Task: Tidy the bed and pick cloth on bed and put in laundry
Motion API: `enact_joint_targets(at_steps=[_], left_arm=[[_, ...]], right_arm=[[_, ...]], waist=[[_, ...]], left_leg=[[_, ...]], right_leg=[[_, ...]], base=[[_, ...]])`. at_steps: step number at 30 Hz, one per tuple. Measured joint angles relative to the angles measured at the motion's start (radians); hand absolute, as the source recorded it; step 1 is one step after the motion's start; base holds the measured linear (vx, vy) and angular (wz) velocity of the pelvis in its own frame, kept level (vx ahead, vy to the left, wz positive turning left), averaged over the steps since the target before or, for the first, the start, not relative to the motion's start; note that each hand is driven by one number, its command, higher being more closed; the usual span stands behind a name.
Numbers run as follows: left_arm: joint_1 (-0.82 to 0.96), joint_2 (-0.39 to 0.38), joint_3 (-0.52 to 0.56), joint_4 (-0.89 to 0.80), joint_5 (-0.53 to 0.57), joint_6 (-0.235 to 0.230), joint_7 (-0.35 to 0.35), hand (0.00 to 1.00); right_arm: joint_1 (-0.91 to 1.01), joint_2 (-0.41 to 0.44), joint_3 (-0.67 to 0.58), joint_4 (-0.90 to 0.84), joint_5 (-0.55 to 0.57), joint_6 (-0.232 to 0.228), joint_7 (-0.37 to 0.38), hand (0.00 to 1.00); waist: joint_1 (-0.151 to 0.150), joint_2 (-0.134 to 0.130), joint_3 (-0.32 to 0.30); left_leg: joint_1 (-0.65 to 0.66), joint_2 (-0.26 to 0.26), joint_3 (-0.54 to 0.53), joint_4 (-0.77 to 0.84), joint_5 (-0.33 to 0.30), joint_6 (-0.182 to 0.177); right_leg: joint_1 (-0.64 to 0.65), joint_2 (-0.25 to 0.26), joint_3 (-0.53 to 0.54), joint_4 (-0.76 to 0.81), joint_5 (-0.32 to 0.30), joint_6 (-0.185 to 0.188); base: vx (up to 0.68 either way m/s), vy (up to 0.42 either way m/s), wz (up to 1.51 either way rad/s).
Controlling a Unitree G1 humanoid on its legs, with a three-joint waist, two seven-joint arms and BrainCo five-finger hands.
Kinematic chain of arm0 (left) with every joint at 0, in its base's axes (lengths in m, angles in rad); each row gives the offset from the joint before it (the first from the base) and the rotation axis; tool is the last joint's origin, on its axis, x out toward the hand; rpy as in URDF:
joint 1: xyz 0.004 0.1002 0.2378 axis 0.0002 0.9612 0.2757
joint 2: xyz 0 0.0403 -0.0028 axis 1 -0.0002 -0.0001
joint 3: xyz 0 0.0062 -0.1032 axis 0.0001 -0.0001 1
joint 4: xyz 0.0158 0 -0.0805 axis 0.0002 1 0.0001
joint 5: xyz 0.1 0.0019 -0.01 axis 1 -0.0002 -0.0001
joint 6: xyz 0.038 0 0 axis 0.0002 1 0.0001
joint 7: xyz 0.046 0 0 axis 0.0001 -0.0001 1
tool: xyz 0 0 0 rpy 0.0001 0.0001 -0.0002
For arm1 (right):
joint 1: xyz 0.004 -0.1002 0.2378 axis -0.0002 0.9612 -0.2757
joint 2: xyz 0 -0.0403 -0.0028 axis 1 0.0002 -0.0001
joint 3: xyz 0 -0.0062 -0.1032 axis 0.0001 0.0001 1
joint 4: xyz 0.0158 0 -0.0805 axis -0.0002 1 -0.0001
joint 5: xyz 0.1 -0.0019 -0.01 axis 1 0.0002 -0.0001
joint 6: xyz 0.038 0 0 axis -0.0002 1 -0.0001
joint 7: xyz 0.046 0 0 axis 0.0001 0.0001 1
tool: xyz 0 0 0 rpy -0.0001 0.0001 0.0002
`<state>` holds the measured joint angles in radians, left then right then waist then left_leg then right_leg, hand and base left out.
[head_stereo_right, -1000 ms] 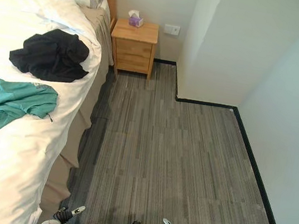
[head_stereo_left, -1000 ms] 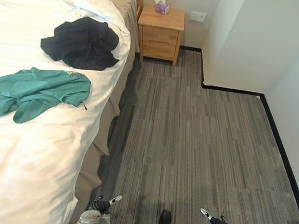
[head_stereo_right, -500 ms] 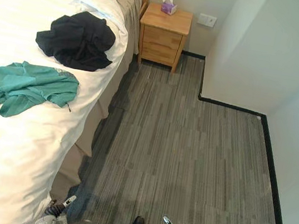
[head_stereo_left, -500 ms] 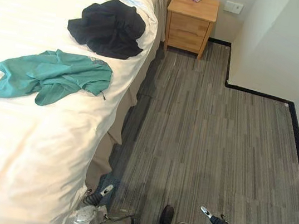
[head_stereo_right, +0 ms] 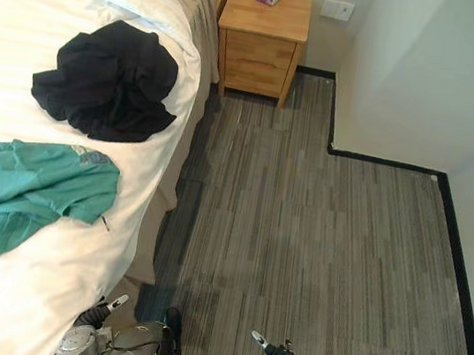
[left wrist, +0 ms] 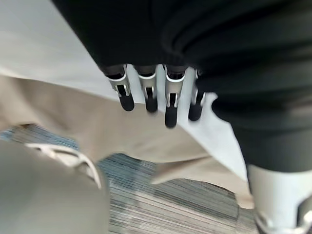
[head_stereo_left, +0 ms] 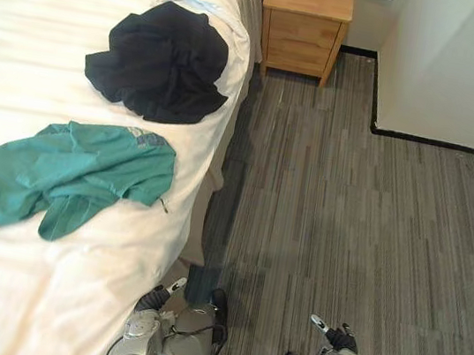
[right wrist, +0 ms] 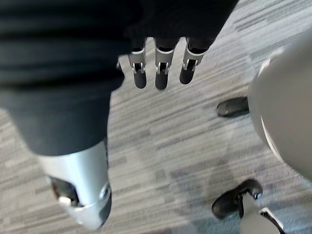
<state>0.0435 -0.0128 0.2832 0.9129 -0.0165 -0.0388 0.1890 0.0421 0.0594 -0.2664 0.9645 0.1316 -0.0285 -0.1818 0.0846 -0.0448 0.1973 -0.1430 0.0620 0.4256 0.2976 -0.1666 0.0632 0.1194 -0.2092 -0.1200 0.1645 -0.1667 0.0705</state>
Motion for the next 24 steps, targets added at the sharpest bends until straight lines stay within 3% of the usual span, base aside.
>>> enact_joint_targets(at_steps=[2,3,4,5,6,8,9,10,11,12,13,14,15,17,18,21,23,24], left_arm=[[0.001,0.006,-0.024,0.009,0.017,0.008,-0.002,0.00],[0.007,0.028,-0.075,0.017,0.030,0.014,0.000,0.00],[0.010,0.036,-0.093,0.018,0.033,0.015,0.000,0.00],[0.010,0.045,-0.107,0.024,0.038,0.016,0.003,0.00],[0.005,0.046,-0.110,0.025,0.037,0.023,0.008,0.00],[0.003,0.039,-0.115,0.037,0.036,0.028,0.013,0.00],[-0.009,0.036,-0.120,0.055,0.031,0.028,0.014,0.00],[-0.014,0.033,-0.121,0.059,0.026,0.028,0.013,0.00],[-0.024,0.028,-0.122,0.063,0.016,0.027,0.014,0.00],[-0.026,0.027,-0.123,0.064,-0.002,0.023,0.014,0.00],[-0.024,0.035,-0.123,0.064,-0.012,0.022,0.014,0.00],[-0.054,0.012,-0.125,0.087,-0.017,0.015,0.014,0.00],[-0.067,0.006,-0.125,0.090,-0.017,0.008,0.011,0.00],[-0.095,0.000,-0.121,0.094,-0.017,-0.004,0.013,0.00],[-0.098,0.000,-0.107,0.110,-0.016,-0.009,0.013,0.00],[-0.091,-0.012,-0.049,0.131,-0.016,-0.009,0.013,0.00],[-0.079,-0.022,-0.013,0.118,-0.022,-0.012,0.012,0.00],[-0.071,-0.025,0.019,0.090,-0.035,-0.012,0.013,0.00]], right_arm=[[0.000,-0.002,-0.001,-0.007,0.000,-0.001,0.001,0.00],[-0.002,-0.010,0.000,-0.018,-0.001,-0.001,0.002,0.00],[-0.002,-0.015,0.000,-0.027,-0.001,0.000,0.001,0.00],[0.001,-0.026,-0.001,-0.028,-0.001,0.000,0.001,0.00],[0.010,-0.038,-0.001,-0.027,-0.001,0.001,0.000,0.00],[0.008,-0.051,-0.002,-0.030,0.000,0.000,0.000,0.00],[-0.004,-0.061,-0.002,-0.034,0.001,-0.001,-0.001,0.00],[-0.009,-0.065,0.002,-0.036,0.001,-0.001,-0.001,0.00],[-0.009,-0.067,0.003,-0.042,0.001,-0.009,-0.001,0.00],[-0.008,-0.066,0.007,-0.044,0.001,-0.016,-0.003,0.00],[-0.002,-0.065,0.014,-0.038,0.001,-0.018,-0.005,0.00],[-0.023,-0.082,0.012,-0.012,0.003,-0.021,-0.006,0.00],[-0.056,-0.088,0.013,-0.003,0.001,-0.020,-0.011,0.00],[-0.082,-0.078,-0.001,0.016,0.001,-0.020,-0.011,0.00],[-0.078,-0.079,-0.002,0.034,0.000,-0.019,-0.008,0.00],[-0.065,-0.075,-0.001,0.036,0.000,-0.019,-0.006,0.00],[-0.051,-0.065,-0.001,0.033,0.000,-0.020,0.000,0.00],[-0.039,-0.065,0.002,0.022,-0.011,-0.021,0.002,0.00]], waist=[[0.008,0.002,-0.004],[-0.021,-0.002,-0.007],[-0.030,-0.004,-0.005],[-0.044,-0.003,0.002],[-0.048,0.001,0.005],[-0.070,0.019,0.014],[-0.078,0.036,0.024],[-0.080,0.043,0.028],[-0.082,0.050,0.033],[-0.094,0.041,0.028],[-0.100,0.019,0.021],[-0.099,0.047,0.042],[-0.094,0.059,0.043],[-0.097,0.052,0.073],[-0.098,0.052,0.074],[-0.104,0.054,0.074],[-0.097,0.050,0.072],[-0.096,0.052,0.072]], left_leg=[[0.075,-0.017,0.012,-0.063,-0.011,-0.007],[0.111,-0.030,0.006,-0.091,-0.031,-0.006],[0.133,-0.035,0.004,-0.104,-0.045,-0.004],[0.171,-0.038,0.003,-0.108,-0.058,-0.002],[0.221,-0.036,-0.002,-0.110,-0.061,-0.004],[0.291,-0.010,-0.039,-0.139,-0.063,-0.007],[0.319,0.024,-0.054,-0.140,-0.062,-0.008],[0.327,0.043,-0.055,-0.136,-0.062,-0.009],[0.343,0.069,-0.070,-0.132,-0.061,-0.011],[0.356,0.081,-0.101,-0.131,-0.058,-0.055],[0.364,0.069,-0.119,-0.129,-0.063,-0.094],[0.387,0.096,-0.164,-0.136,-0.105,-0.154],[0.363,0.086,-0.220,-0.161,-0.114,-0.163],[0.351,0.046,-0.267,-0.238,-0.047,-0.160],[0.365,0.052,-0.243,-0.238,-0.019,-0.152],[0.405,0.079,-0.243,-0.211,-0.015,-0.157],[0.346,0.104,-0.255,-0.051,-0.018,-0.160],[0.259,0.135,-0.283,0.153,-0.011,-0.161]], right_leg=[[-0.102,-0.015,0.055,0.244,-0.003,0.024],[-0.186,-0.037,0.057,0.426,0.034,0.088],[-0.222,-0.047,0.060,0.517,0.067,0.110],[-0.287,-0.067,0.062,0.677,0.091,0.093],[-0.336,-0.077,0.040,0.793,0.054,0.058],[-0.388,-0.067,-0.055,0.854,-0.036,0.009],[-0.436,-0.038,-0.122,0.810,-0.082,-0.043],[-0.463,-0.018,-0.155,0.757,-0.094,-0.050],[-0.505,0.024,-0.188,0.608,-0.096,-0.050],[-0.510,0.067,-0.185,0.358,-0.012,-0.056],[-0.492,0.077,-0.164,0.199,0.087,-0.062],[-0.460,0.120,-0.175,0.116,0.203,-0.136],[-0.457,0.133,-0.159,0.087,0.211,-0.146],[-0.457,0.130,-0.147,0.135,0.156,-0.153],[-0.446,0.132,-0.148,0.184,0.100,-0.152],[-0.405,0.149,-0.160,0.212,0.017,-0.130],[-0.346,0.165,-0.178,0.159,0.012,-0.128],[-0.299,0.181,-0.194,0.112,0.013,-0.126]], base=[[0.35,0.186,-0.64],[0.32,0.137,-0.04],[0.35,0.087,0.12],[0.39,0.028,0.09],[0.41,-0.005,0.09],[0.43,-0.098,0.27],[0.42,-0.156,0.27],[0.42,-0.216,0.16],[0.45,-0.272,0.31],[0.47,-0.305,0.49],[0.51,-0.335,0.50],[0.45,-0.275,0.16],[0.42,-0.261,0.05],[0.27,-0.180,0.01],[0.25,-0.170,0.07],[0.18,-0.124,0.15],[0.14,-0.125,0.22],[0.19,-0.140,0.23]])
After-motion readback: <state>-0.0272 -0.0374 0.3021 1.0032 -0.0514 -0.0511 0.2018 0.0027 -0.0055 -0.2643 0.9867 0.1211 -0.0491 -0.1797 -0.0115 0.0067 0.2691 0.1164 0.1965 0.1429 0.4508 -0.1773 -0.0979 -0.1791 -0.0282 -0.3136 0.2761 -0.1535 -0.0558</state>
